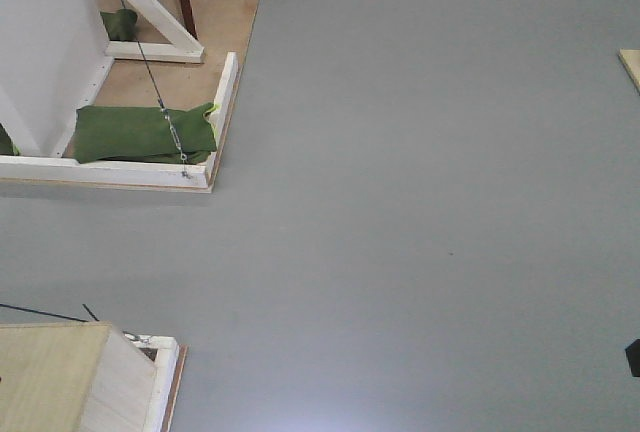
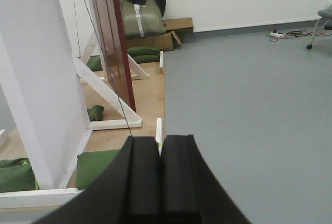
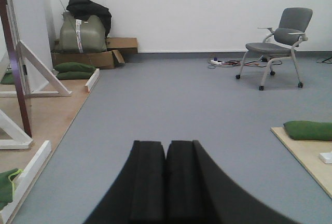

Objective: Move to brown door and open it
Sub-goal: 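Drive the base forward along the plywood platform toward the brown door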

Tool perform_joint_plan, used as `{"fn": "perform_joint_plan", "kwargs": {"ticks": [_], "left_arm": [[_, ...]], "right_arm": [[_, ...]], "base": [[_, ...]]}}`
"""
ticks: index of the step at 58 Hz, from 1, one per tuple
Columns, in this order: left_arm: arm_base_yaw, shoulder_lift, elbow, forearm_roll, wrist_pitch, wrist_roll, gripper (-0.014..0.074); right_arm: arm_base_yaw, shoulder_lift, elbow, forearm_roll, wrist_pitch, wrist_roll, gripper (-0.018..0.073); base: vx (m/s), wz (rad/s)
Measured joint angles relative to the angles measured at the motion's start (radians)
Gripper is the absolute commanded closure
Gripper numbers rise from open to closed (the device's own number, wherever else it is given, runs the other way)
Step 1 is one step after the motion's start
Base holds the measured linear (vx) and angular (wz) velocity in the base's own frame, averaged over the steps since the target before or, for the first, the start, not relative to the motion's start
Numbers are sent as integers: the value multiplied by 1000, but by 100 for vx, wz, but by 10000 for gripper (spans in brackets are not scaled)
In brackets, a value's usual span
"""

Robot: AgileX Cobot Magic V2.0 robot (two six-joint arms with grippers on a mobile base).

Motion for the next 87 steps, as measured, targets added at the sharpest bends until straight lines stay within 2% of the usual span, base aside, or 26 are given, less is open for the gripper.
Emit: {"fn": "perform_joint_plan", "kwargs": {"ticks": [36, 87], "left_arm": [[0, 0, 0, 0, 0, 0, 600], [0, 0, 0, 0, 0, 0, 600]], "right_arm": [[0, 0, 0, 0, 0, 0, 559], [0, 0, 0, 0, 0, 0, 559]], "base": [[26, 0], [38, 0]]}}
